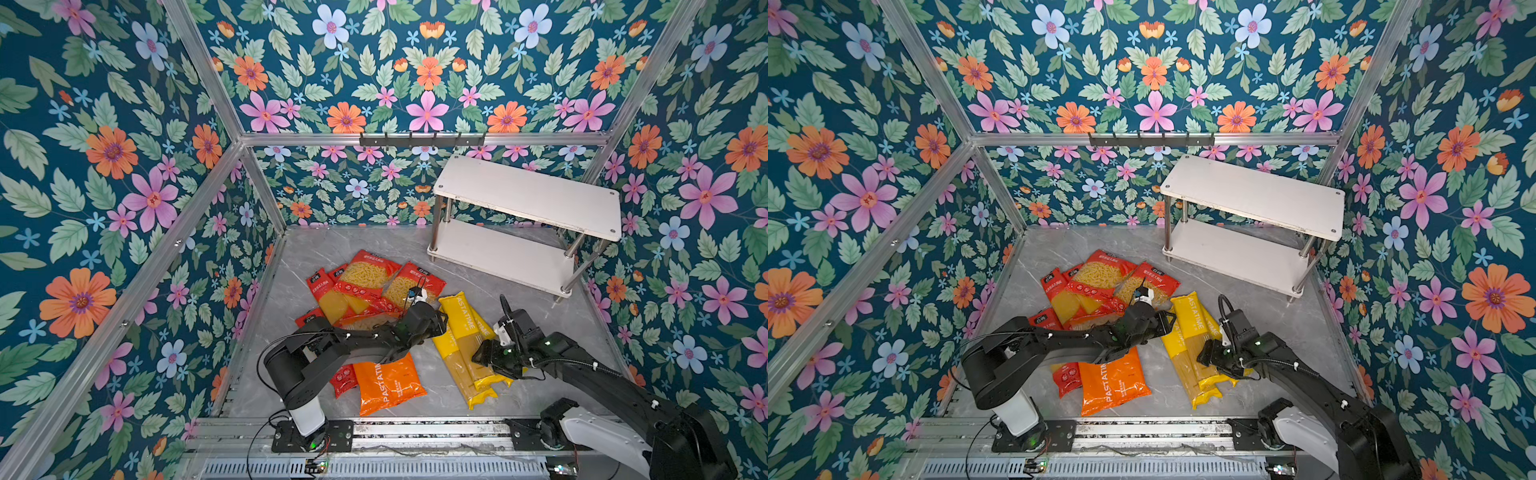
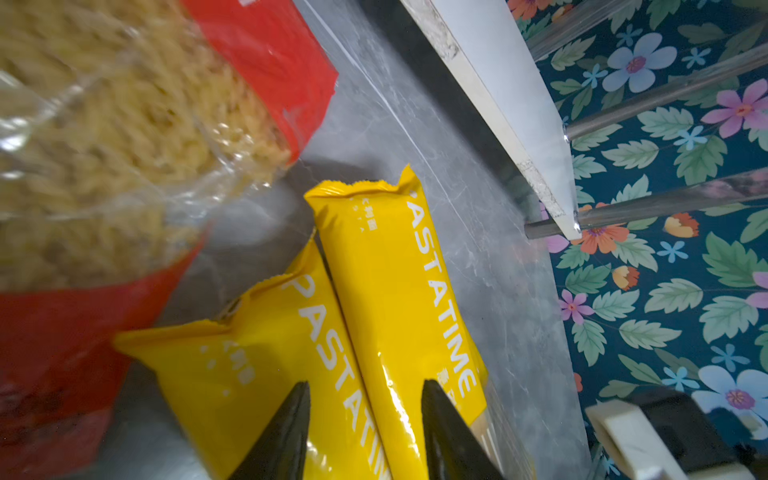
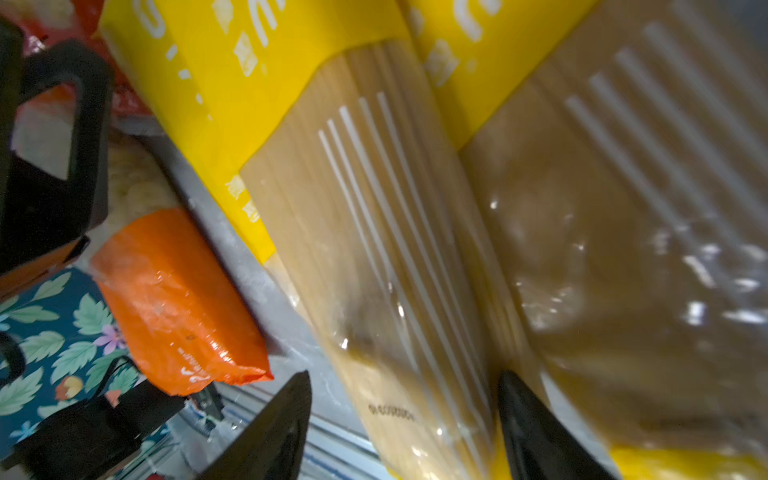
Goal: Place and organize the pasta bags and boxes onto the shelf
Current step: 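Grasp one yellow spaghetti pack with the right gripper and lift it upright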
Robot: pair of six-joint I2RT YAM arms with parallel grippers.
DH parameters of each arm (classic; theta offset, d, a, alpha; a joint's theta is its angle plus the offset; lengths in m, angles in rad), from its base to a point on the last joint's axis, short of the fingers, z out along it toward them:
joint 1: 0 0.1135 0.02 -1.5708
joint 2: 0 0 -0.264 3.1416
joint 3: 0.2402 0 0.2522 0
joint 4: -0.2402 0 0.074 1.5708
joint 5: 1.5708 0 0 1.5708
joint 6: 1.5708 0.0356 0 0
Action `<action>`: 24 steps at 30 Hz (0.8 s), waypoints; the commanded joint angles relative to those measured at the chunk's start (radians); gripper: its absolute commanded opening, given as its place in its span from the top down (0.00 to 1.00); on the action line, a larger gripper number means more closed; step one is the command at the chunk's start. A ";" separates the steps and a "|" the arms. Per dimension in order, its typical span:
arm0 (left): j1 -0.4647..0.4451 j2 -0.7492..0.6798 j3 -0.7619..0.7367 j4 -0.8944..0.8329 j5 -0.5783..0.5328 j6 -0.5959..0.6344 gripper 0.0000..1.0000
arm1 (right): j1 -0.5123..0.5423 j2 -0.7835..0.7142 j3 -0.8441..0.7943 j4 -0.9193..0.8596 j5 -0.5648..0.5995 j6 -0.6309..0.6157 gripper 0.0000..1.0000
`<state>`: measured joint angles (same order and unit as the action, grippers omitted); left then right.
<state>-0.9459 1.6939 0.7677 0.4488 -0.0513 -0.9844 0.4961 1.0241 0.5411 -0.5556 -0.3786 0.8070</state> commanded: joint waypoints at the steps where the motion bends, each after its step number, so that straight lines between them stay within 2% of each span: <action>1: 0.007 -0.041 -0.010 -0.056 -0.015 0.040 0.53 | -0.016 -0.033 0.027 0.007 -0.079 0.026 0.28; 4: 0.006 -0.077 -0.011 -0.099 -0.023 0.051 0.52 | -0.164 -0.062 0.041 -0.054 -0.144 -0.053 0.29; 8: -0.032 -0.079 -0.002 -0.067 0.027 0.031 0.50 | -0.331 -0.086 0.014 -0.020 -0.198 -0.122 0.36; 10: -0.056 -0.061 0.002 -0.025 0.055 0.011 0.50 | -0.340 -0.065 -0.001 0.023 -0.203 -0.133 0.41; 13: -0.064 -0.019 0.016 0.013 0.101 0.006 0.56 | -0.340 -0.012 -0.028 0.100 -0.228 -0.143 0.49; 24: -0.051 0.064 0.042 0.065 0.182 0.016 0.71 | -0.340 0.126 -0.084 0.256 -0.289 -0.171 0.48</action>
<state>-1.0027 1.7451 0.8101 0.4629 0.0887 -0.9695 0.1558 1.1336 0.4656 -0.3515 -0.6464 0.6544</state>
